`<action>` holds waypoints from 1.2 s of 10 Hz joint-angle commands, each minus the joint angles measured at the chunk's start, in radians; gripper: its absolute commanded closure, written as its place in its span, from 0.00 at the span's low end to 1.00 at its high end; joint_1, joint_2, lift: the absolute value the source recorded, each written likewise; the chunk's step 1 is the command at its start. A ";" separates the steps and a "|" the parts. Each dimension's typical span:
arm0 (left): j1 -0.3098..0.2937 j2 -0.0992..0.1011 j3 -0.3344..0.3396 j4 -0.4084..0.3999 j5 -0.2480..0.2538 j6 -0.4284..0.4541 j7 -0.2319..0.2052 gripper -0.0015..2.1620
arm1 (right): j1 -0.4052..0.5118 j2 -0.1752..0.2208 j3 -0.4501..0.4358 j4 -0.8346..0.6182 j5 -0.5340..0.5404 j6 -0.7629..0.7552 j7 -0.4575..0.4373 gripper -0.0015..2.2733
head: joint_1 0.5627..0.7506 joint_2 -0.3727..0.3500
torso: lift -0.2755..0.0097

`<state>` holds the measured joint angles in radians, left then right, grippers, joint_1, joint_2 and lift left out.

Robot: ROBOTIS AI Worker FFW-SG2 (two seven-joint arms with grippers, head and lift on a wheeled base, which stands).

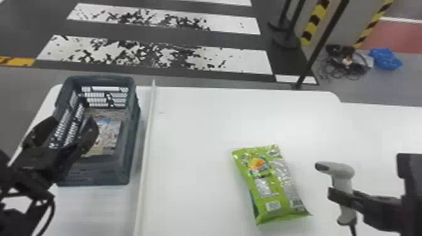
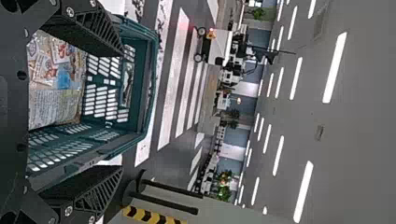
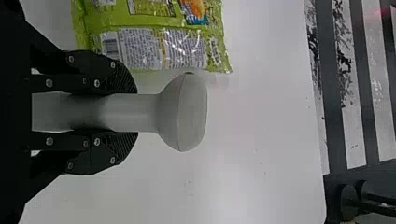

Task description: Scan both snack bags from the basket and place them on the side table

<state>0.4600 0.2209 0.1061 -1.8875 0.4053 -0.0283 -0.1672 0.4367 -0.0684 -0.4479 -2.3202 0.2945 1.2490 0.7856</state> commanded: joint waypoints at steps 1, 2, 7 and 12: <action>0.003 0.000 0.003 -0.002 0.001 0.000 0.000 0.07 | -0.062 -0.036 0.011 0.097 0.000 -0.041 -0.022 1.00 | 0.70 0.33 | 0.70; 0.005 0.000 0.004 -0.002 0.001 0.000 0.000 0.07 | -0.099 -0.053 0.037 0.168 0.020 -0.068 -0.043 1.00 | 0.70 0.30 | 0.70; 0.016 0.002 0.010 -0.013 0.001 0.000 0.000 0.07 | -0.210 -0.102 0.143 0.384 0.101 -0.151 -0.126 1.00 | 0.70 0.28 | 0.70; 0.019 0.008 0.010 -0.016 0.004 0.000 0.000 0.07 | -0.237 -0.106 0.170 0.467 0.124 -0.200 -0.152 1.00 | 0.70 0.28 | 0.70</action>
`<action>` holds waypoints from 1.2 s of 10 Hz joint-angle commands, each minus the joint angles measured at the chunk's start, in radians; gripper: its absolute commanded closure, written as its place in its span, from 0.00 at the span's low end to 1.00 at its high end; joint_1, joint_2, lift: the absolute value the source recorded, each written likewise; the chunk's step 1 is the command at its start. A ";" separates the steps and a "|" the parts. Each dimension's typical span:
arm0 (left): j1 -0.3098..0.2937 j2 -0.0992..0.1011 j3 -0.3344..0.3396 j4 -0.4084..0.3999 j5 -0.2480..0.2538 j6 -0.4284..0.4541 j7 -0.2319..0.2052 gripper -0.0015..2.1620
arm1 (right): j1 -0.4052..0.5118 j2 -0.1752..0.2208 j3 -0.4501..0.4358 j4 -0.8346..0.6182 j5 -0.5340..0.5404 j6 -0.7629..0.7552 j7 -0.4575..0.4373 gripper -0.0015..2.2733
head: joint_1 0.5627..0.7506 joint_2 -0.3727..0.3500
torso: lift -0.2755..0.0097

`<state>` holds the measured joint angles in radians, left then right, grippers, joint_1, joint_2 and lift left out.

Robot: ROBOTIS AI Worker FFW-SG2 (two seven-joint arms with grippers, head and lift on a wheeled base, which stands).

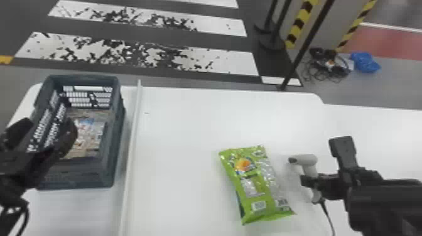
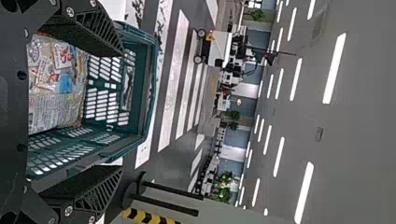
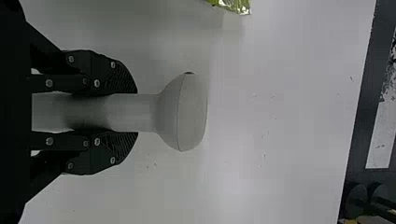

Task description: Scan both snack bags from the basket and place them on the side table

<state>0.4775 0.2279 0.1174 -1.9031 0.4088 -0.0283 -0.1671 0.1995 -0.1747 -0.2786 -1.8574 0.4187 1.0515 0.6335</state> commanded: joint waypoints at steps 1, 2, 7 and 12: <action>0.001 0.002 0.001 -0.001 0.001 0.000 0.000 0.07 | -0.002 0.000 0.002 0.006 0.002 -0.003 0.000 1.00 | 0.70 0.28 | 0.70; 0.001 0.004 0.001 -0.001 0.002 0.000 0.000 0.07 | -0.005 0.000 0.007 0.010 0.009 -0.003 0.000 1.00 | 0.70 0.28 | 0.70; 0.003 0.007 0.002 -0.004 0.004 0.000 0.000 0.07 | -0.006 0.000 0.009 0.018 0.005 -0.003 -0.006 0.82 | 0.70 0.28 | 0.70; 0.004 0.005 0.005 -0.005 0.004 0.000 0.000 0.07 | 0.006 0.003 -0.005 -0.003 -0.006 0.003 -0.037 0.03 | 0.70 0.28 | 0.70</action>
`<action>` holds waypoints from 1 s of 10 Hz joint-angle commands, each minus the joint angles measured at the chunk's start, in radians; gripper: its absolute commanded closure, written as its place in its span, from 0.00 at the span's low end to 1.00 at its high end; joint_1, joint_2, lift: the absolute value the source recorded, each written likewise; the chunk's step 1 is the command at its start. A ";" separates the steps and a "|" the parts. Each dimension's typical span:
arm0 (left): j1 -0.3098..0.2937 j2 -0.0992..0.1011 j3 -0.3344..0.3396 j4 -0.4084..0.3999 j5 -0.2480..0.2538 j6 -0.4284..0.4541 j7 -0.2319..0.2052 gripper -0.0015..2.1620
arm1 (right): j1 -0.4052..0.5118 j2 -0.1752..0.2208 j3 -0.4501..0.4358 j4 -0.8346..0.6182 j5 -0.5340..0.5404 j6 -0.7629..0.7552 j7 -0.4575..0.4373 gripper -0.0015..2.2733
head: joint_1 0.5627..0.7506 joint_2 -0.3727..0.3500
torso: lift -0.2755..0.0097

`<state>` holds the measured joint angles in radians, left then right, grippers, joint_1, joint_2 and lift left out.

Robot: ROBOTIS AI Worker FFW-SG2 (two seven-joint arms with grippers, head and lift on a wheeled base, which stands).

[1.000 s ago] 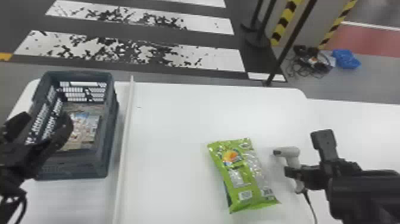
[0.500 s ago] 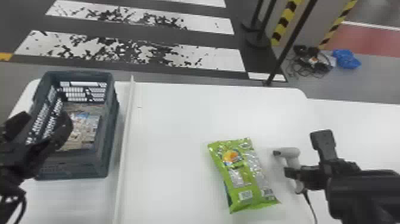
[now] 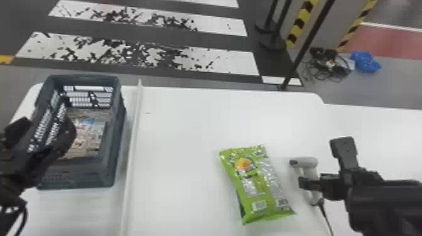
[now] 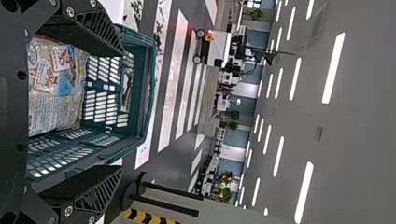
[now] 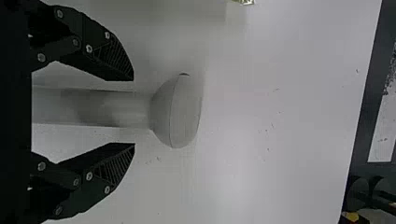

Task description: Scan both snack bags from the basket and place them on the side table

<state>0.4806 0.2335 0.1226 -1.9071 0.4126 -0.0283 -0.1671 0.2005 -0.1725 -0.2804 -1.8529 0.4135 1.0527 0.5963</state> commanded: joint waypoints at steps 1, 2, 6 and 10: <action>0.001 0.000 0.002 -0.001 0.000 0.000 0.000 0.07 | 0.026 0.005 -0.017 -0.057 -0.013 0.011 -0.003 0.03 | 0.70 0.27 | 0.70; 0.001 0.000 0.002 -0.001 0.000 0.000 0.000 0.07 | 0.057 0.015 -0.040 -0.131 -0.041 0.033 -0.001 0.03 | 0.70 0.27 | 0.70; -0.002 -0.003 0.002 0.002 0.000 0.000 0.000 0.07 | 0.151 0.028 -0.100 -0.330 -0.206 0.211 0.157 0.04 | 0.70 0.31 | 0.70; 0.000 -0.003 0.000 0.002 0.000 0.000 0.000 0.07 | 0.112 0.027 -0.039 -0.275 -0.185 0.247 0.284 0.04 | 0.70 0.44 | 0.70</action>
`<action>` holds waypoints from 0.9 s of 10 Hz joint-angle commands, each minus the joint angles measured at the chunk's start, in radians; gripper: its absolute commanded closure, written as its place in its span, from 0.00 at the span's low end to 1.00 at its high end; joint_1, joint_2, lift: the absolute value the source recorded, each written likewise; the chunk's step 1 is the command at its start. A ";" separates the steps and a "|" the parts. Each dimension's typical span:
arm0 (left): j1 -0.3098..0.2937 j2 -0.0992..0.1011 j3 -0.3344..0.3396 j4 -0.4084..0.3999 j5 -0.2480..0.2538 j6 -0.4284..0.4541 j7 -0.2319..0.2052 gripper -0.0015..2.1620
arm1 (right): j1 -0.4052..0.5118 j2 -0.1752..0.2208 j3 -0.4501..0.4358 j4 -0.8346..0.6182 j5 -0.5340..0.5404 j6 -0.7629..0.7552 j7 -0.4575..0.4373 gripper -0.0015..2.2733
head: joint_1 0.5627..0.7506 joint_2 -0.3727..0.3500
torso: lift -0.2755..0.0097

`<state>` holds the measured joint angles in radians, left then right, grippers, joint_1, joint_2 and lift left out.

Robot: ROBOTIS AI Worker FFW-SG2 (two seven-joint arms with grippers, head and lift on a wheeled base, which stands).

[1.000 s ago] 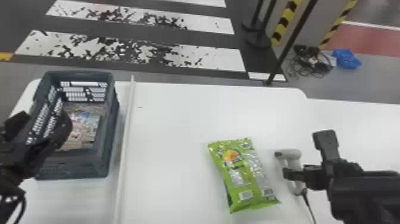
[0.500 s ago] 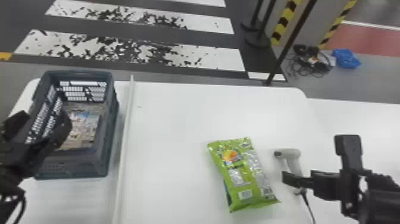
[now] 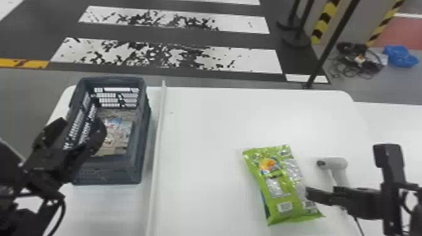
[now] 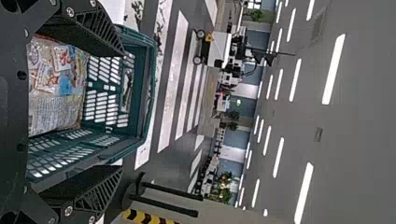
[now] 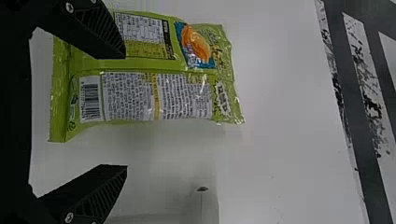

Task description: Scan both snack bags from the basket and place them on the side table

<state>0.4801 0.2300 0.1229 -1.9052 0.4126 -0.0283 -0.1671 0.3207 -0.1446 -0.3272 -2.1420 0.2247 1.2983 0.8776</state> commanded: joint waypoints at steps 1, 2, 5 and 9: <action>-0.001 0.000 0.000 0.000 0.000 0.000 0.000 0.07 | -0.017 -0.006 0.039 0.044 0.028 0.002 0.027 0.05 | 0.70 0.46 | 0.70; -0.003 0.000 0.000 0.002 0.000 0.000 0.000 0.07 | -0.035 -0.007 0.069 0.082 0.062 0.002 0.069 0.05 | 0.70 0.48 | 0.70; -0.005 0.002 0.000 0.003 0.000 0.000 0.001 0.07 | -0.052 -0.013 0.117 0.137 0.128 0.002 0.172 0.08 | 0.70 0.54 | 0.70; -0.005 -0.001 0.000 0.005 0.000 0.000 0.000 0.07 | -0.074 -0.026 0.162 0.234 0.223 -0.029 0.230 0.98 | 0.70 0.56 | 0.70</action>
<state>0.4755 0.2293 0.1227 -1.9011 0.4126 -0.0283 -0.1671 0.2477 -0.1694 -0.1717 -1.9210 0.4354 1.2708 1.1074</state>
